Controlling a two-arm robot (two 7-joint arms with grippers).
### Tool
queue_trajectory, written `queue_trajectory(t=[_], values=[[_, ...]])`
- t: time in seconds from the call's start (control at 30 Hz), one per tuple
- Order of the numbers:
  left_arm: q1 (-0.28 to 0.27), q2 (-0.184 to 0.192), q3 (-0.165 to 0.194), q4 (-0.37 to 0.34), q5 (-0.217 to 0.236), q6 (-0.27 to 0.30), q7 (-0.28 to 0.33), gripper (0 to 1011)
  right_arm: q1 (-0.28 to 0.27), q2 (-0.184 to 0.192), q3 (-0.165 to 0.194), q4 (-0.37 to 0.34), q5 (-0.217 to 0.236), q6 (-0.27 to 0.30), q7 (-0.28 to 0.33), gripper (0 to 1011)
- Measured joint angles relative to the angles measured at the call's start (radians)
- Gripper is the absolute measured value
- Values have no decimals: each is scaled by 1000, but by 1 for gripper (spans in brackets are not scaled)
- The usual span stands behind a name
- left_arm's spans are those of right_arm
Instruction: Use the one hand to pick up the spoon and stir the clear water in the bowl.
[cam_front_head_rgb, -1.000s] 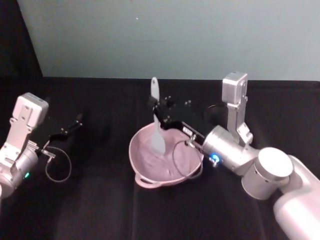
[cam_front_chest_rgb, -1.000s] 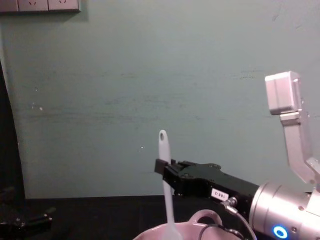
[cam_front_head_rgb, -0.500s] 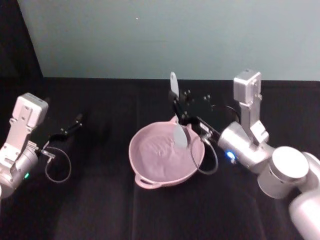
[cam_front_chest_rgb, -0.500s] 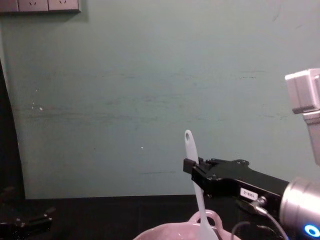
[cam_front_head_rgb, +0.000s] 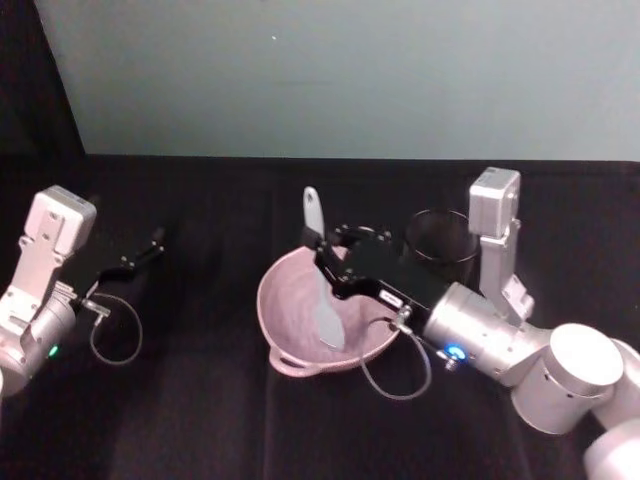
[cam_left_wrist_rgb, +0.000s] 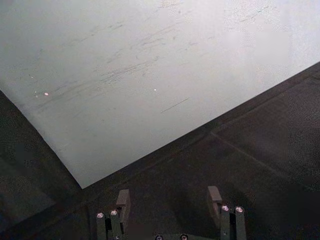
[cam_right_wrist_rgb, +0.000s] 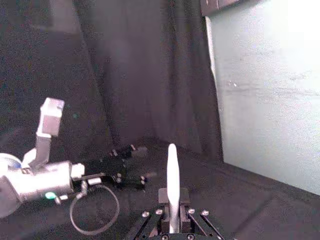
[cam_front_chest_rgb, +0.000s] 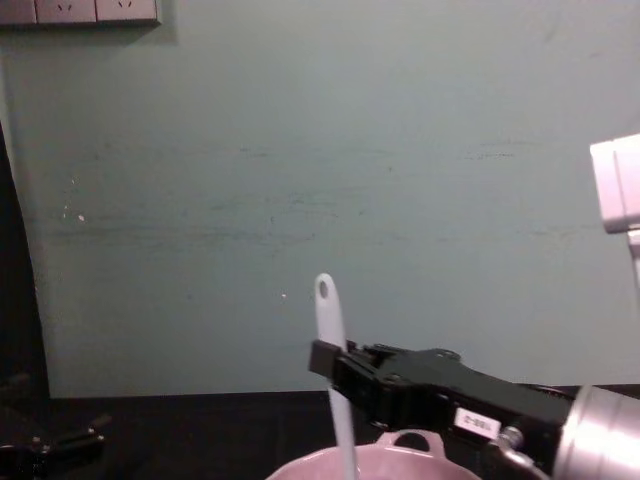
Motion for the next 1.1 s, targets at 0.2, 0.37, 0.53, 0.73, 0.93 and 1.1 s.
queue_trajectory(t=[0.2, 0.37, 0.53, 0.73, 0.93, 1.1], values=[[0, 0, 0, 0, 0, 0, 0, 1011, 48, -50, -22, 78, 7, -51, 4, 117], [0, 0, 0, 0, 0, 0, 0, 1011, 110, -105, -31, 189, -18, -113, -17, 117], [0, 0, 0, 0, 0, 0, 0, 1011, 170, -153, -8, 321, -63, -229, -57, 117], [0, 0, 0, 0, 0, 0, 0, 1011, 199, -149, 36, 391, -99, -299, -91, 117], [0, 0, 0, 0, 0, 0, 0, 1011, 147, -97, 63, 300, -97, -258, -82, 117], [0, 0, 0, 0, 0, 0, 0, 1011, 69, -37, 71, 170, -68, -170, -41, 117]])
